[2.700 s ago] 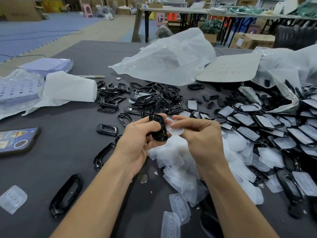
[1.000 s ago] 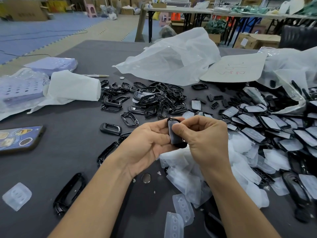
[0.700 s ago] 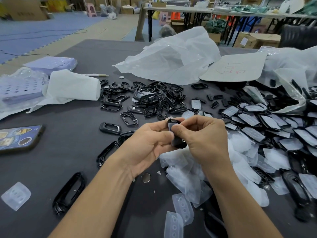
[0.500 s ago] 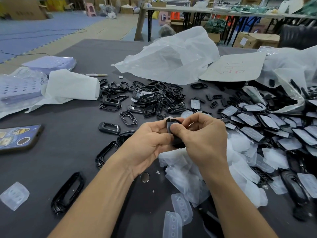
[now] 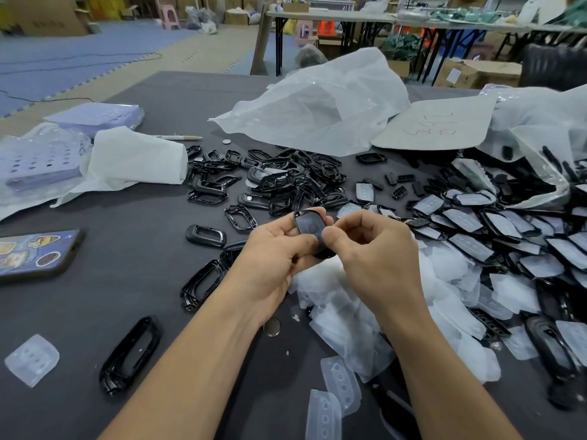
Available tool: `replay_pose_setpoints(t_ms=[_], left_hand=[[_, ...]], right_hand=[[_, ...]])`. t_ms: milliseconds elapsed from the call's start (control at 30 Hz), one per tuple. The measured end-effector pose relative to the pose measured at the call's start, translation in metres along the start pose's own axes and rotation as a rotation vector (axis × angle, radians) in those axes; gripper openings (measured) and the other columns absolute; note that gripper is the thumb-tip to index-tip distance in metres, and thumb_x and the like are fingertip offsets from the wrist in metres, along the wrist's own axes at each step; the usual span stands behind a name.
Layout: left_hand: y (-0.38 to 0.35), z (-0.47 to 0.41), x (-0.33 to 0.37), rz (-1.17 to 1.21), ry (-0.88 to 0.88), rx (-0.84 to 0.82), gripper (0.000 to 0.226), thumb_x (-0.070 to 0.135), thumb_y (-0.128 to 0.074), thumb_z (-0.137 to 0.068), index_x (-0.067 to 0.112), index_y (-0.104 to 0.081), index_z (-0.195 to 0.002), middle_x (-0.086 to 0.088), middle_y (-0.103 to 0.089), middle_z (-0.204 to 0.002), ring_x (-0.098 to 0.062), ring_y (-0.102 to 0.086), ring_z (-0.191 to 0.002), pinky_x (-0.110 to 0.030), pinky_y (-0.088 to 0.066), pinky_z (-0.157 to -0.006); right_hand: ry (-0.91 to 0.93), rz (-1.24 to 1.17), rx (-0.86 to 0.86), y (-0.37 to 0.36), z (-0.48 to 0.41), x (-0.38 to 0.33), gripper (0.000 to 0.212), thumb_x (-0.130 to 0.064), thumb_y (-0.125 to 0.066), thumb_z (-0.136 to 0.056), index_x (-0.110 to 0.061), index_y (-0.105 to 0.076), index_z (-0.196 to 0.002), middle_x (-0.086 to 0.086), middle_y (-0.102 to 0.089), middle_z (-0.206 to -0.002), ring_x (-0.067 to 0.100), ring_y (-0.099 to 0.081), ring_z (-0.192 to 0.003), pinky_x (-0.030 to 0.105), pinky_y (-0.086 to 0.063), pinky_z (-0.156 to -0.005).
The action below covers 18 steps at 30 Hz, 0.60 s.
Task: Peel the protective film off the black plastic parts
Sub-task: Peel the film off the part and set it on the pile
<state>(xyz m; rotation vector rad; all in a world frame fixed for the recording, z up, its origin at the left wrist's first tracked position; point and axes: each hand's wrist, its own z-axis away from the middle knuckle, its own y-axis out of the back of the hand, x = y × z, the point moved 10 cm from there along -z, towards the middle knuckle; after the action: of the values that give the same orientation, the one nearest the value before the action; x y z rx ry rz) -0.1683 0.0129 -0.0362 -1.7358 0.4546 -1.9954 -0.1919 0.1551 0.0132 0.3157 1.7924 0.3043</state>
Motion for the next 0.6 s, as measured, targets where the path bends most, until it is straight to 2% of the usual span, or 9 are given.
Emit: replay_pose_setpoints(t_ms=[67,133,233,333,467,600], left_hand=[[-0.001,0.001,-0.001,-0.018,0.011,-0.004,0.039,-0.019,-0.051,-0.092,0.003,-0.072,-0.116,-0.013,-0.076,-0.106,-0.014,-0.066,-0.068,-0.018,-0.051,-0.051],[-0.001,0.003,0.0,-0.061,0.009,-0.002,0.037,-0.018,-0.051,-0.093,0.001,-0.07,-0.119,-0.012,-0.075,-0.102,-0.01,-0.06,-0.058,-0.016,-0.046,-0.046],[0.004,0.005,0.007,-0.136,-0.021,0.053,0.026,-0.012,-0.058,-0.093,0.002,-0.077,-0.104,-0.011,-0.074,-0.083,-0.011,-0.066,-0.059,-0.019,-0.052,-0.05],[0.021,0.005,0.015,-0.236,-0.042,0.194,0.024,-0.001,-0.067,-0.092,0.014,-0.084,-0.082,-0.008,-0.075,-0.077,-0.011,-0.065,-0.059,-0.02,-0.056,-0.055],[0.027,0.007,0.022,-0.281,-0.091,0.274,0.022,-0.004,-0.07,-0.09,0.011,-0.082,-0.081,-0.006,-0.074,-0.067,-0.009,-0.06,-0.049,-0.019,-0.054,-0.05],[0.027,0.01,0.026,-0.275,-0.159,0.325,0.02,-0.004,-0.072,-0.09,0.011,-0.081,-0.08,-0.009,-0.077,-0.072,-0.013,-0.064,-0.052,-0.021,-0.055,-0.051]], right_hand=[[-0.007,0.029,-0.019,-0.003,0.0,0.001,0.013,-0.021,-0.081,-0.08,-0.023,-0.073,-0.07,-0.012,-0.072,-0.066,0.005,-0.068,-0.065,0.028,-0.056,-0.068],[-0.019,0.014,-0.02,-0.002,0.0,0.003,0.013,-0.019,-0.082,-0.079,-0.023,-0.074,-0.069,-0.011,-0.072,-0.065,0.006,-0.069,-0.064,0.03,-0.058,-0.068],[-0.022,-0.03,-0.027,-0.002,-0.002,0.004,0.014,-0.014,-0.082,-0.079,-0.021,-0.075,-0.069,-0.009,-0.073,-0.065,0.009,-0.072,-0.065,0.032,-0.06,-0.068],[-0.027,-0.047,-0.056,-0.005,-0.001,0.005,0.015,-0.011,-0.081,-0.079,-0.021,-0.075,-0.069,-0.008,-0.073,-0.063,0.009,-0.072,-0.062,0.032,-0.059,-0.067],[-0.023,-0.087,-0.055,-0.005,-0.001,0.005,0.016,-0.009,-0.081,-0.078,-0.021,-0.076,-0.069,-0.006,-0.073,-0.064,0.013,-0.072,-0.063,0.036,-0.06,-0.068],[-0.016,-0.188,-0.059,-0.008,0.0,0.004,0.012,-0.013,-0.078,-0.083,-0.021,-0.076,-0.075,-0.003,-0.075,-0.069,0.018,-0.073,-0.066,0.038,-0.06,-0.068]])
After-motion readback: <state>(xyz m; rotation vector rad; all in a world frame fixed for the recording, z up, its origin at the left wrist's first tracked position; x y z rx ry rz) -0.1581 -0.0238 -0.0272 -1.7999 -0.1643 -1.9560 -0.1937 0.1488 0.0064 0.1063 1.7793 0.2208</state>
